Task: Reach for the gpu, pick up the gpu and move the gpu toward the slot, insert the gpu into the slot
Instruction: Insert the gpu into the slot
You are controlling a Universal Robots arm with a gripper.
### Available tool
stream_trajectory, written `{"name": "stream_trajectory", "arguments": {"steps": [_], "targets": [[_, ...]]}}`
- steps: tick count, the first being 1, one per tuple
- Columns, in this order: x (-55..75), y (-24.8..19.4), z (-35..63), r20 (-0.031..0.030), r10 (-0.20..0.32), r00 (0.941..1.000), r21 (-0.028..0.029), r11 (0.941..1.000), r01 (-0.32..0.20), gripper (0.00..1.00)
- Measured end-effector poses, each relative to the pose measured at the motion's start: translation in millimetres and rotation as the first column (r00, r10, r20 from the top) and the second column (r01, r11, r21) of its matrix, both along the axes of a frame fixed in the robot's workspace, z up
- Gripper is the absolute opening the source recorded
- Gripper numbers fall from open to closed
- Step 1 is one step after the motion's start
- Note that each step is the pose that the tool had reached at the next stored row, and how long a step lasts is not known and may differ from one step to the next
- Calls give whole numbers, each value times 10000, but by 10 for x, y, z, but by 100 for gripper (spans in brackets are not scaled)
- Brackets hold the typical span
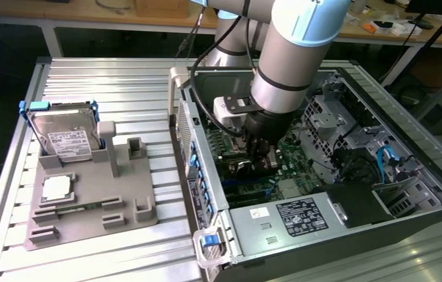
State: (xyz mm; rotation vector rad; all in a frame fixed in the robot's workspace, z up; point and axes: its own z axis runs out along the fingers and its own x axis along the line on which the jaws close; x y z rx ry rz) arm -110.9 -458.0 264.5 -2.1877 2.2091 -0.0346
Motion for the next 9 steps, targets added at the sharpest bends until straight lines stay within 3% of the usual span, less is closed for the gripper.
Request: {"name": "stream_trajectory", "arguments": {"steps": [9], "targets": [[0, 17, -2, 0, 1, 10000, 0, 10000, -1, 27]]}}
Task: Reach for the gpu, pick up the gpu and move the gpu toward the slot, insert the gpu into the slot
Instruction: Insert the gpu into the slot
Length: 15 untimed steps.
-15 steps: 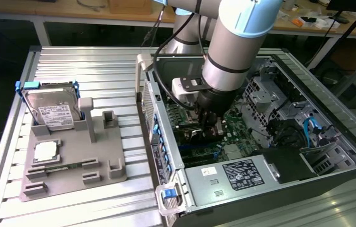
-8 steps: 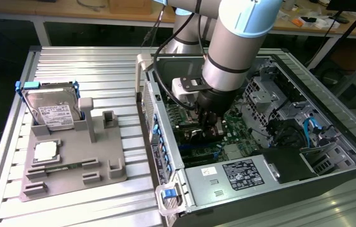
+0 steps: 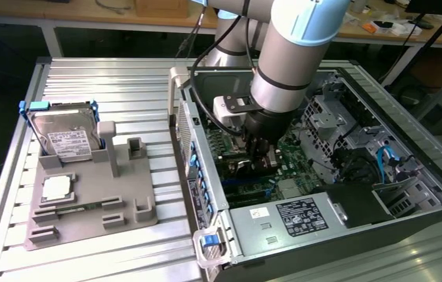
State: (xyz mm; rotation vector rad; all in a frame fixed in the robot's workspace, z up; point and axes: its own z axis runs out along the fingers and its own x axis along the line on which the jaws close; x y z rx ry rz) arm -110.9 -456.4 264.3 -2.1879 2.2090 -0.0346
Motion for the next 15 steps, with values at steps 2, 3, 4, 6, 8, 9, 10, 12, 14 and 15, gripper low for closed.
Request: {"name": "stream_trajectory", "arguments": {"steps": [2, 3, 4, 6, 8, 9, 10, 12, 14, 15], "targets": [[0, 0, -1, 1, -1, 10000, 2, 10000, 1, 27], [0, 0, 0, 0, -1, 10000, 0, 10000, 1, 27], [0, 1, 0, 1, -1, 10000, 1, 10000, 1, 27], [0, 1, -1, 0, -1, 10000, -1, 10000, 1, 27], [0, 1, -8, 0, -1, 10000, 1, 10000, 1, 27], [-1, 1, -12, 1, 0, 10000, 1, 10000, 0, 27], [-1, 0, -16, 1, 0, 10000, 1, 10000, 0, 27], [-4, 0, -27, 1, -1, 10000, -1, 10000, 1, 27], [-6, 0, -33, 0, 0, 10000, -1, 10000, 0, 27], [-7, 0, -35, 0, -1, 10000, 0, 10000, 1, 27]]}}
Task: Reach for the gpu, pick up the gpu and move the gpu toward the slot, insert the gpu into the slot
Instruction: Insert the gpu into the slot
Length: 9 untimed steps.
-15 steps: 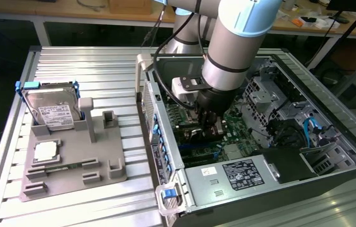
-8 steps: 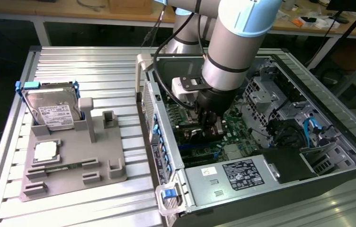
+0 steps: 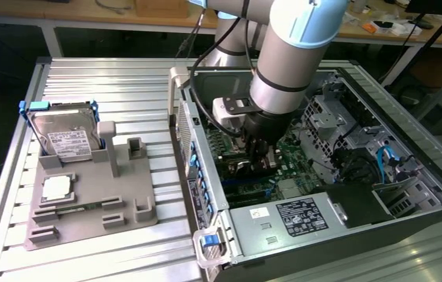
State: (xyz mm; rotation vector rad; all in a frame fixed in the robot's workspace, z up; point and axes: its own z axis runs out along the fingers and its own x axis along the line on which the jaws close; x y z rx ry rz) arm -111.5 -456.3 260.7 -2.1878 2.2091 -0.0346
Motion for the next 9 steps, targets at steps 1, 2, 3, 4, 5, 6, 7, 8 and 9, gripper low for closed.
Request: {"name": "stream_trajectory", "arguments": {"steps": [1, 2, 3, 4, 5, 6, 7, 8, 9], "targets": [[-2, 0, -2, -2, -1, 10000, -1, 10000, 1, 27], [-2, 0, -6, 0, 0, 10000, -1, 10000, 0, 27], [-3, 0, -9, 1, 0, 10000, -1, 10000, 0, 27], [-4, 0, -10, 1, 1, 10000, -2, 10000, -1, 27], [-5, 0, -10, 0, 0, 10000, -2, 10000, 0, 27], [-6, 0, -10, -2, -1, 10000, -2, 10000, 1, 27], [-6, 0, -9, 0, -1, 10000, 1, 10000, 1, 27], [-6, 1, -2, 2, -1, 10000, 5, 10000, 1, 27], [-6, 1, 11, 5, -1, 10000, 10, 10000, 1, 27]]}}
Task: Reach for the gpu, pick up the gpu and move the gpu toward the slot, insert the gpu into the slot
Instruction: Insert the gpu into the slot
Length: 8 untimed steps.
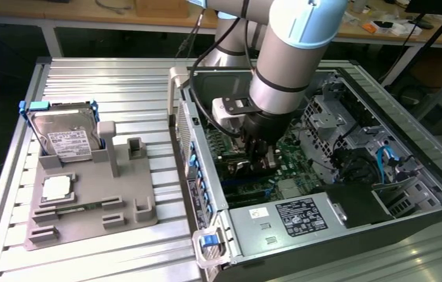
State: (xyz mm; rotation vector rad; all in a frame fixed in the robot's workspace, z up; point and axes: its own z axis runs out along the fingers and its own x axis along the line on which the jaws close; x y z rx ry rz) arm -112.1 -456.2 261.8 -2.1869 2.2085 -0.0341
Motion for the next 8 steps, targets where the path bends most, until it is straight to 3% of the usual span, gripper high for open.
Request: {"name": "stream_trajectory", "arguments": {"steps": [8], "targets": [[0, -13, 20, -5, 2, 10000, -9, 10000, -2, 27]]}}
